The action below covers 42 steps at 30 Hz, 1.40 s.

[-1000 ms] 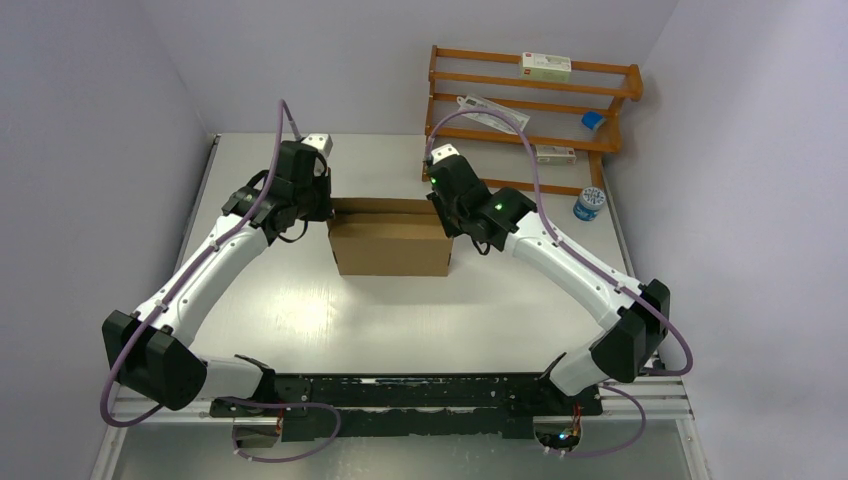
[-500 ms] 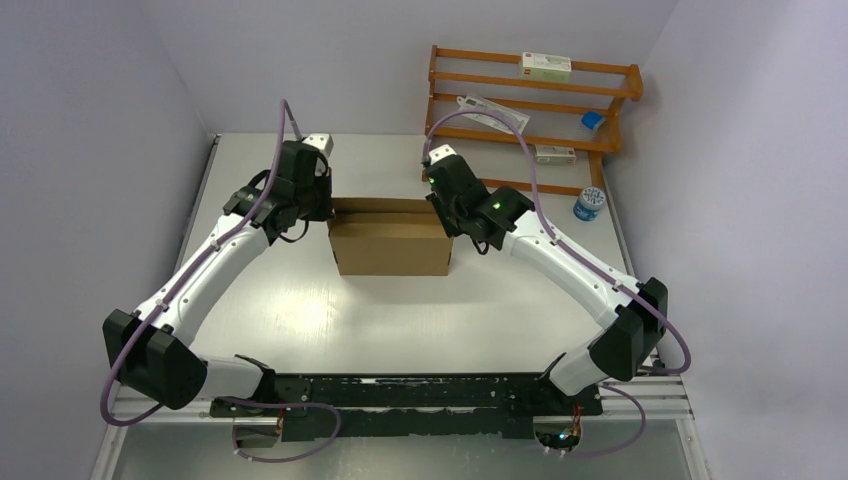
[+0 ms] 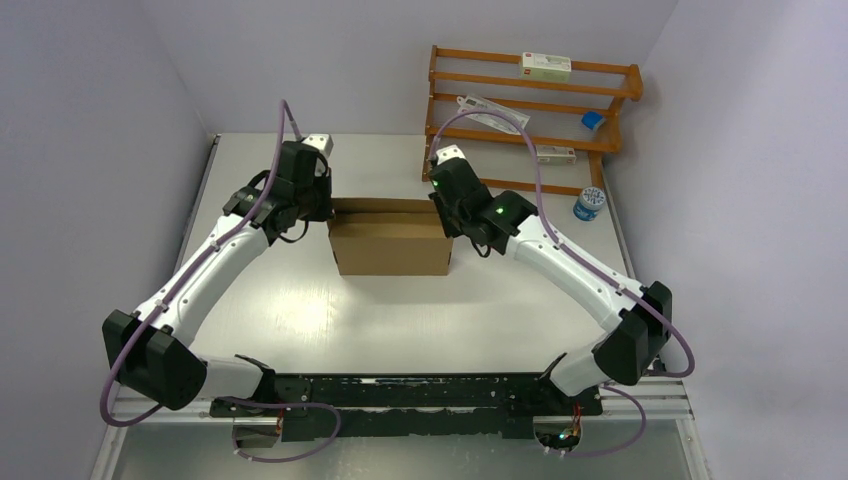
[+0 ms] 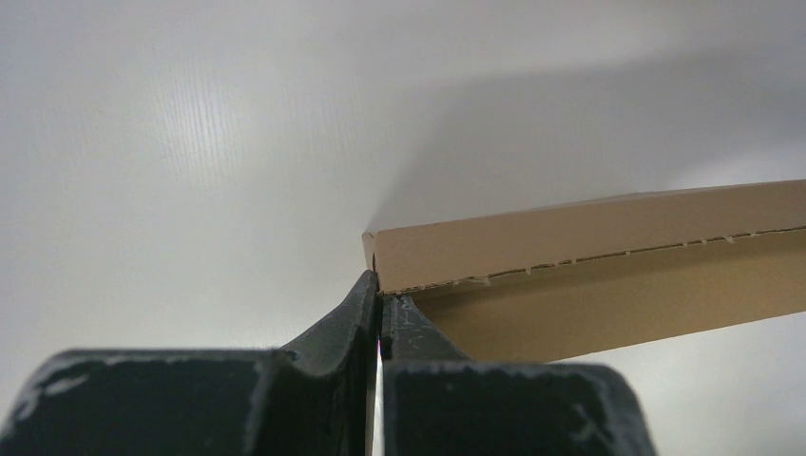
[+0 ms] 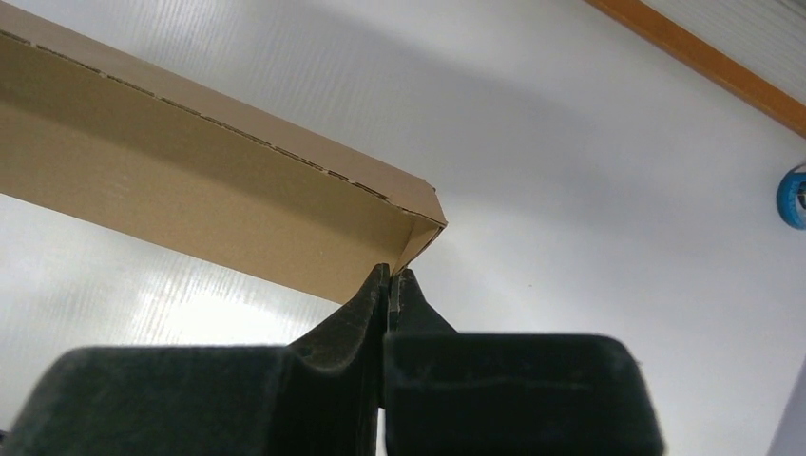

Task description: Fold the paper box

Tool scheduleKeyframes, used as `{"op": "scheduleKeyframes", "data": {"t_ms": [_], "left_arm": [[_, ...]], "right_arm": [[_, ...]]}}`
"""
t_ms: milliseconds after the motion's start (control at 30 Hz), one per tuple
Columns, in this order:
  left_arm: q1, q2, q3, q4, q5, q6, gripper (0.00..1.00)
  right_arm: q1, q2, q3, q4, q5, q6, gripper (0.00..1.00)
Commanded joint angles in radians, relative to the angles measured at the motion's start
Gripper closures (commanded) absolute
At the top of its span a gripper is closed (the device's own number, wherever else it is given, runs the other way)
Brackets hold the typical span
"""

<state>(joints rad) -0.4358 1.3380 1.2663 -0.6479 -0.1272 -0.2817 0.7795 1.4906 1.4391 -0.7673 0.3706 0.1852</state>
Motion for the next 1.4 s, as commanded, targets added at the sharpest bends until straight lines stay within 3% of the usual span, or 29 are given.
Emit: {"op": "scheduleKeyframes", "data": {"t_ms": [0,433,1100,1367], "left_arm": [[-0.030,0.020,-0.047,-0.101,0.118,-0.026,0.95],[-0.037,-0.011,-0.153,-0.059,0.153,-0.057,0.95],[-0.069,-0.096,-0.310,-0.004,0.177,-0.124,0.95],[-0.070,-0.130,-0.400,0.038,0.143,-0.136,0.95]], "right_arm": [[0.012,-0.010,-0.059,0.077,-0.110,0.113,1.00],[0.015,-0.050,-0.207,0.185,-0.121,0.122,1.00],[0.021,-0.116,-0.285,0.269,-0.127,0.109,1.00],[0.007,-0.189,-0.272,0.271,-0.139,0.129,0.63]]}}
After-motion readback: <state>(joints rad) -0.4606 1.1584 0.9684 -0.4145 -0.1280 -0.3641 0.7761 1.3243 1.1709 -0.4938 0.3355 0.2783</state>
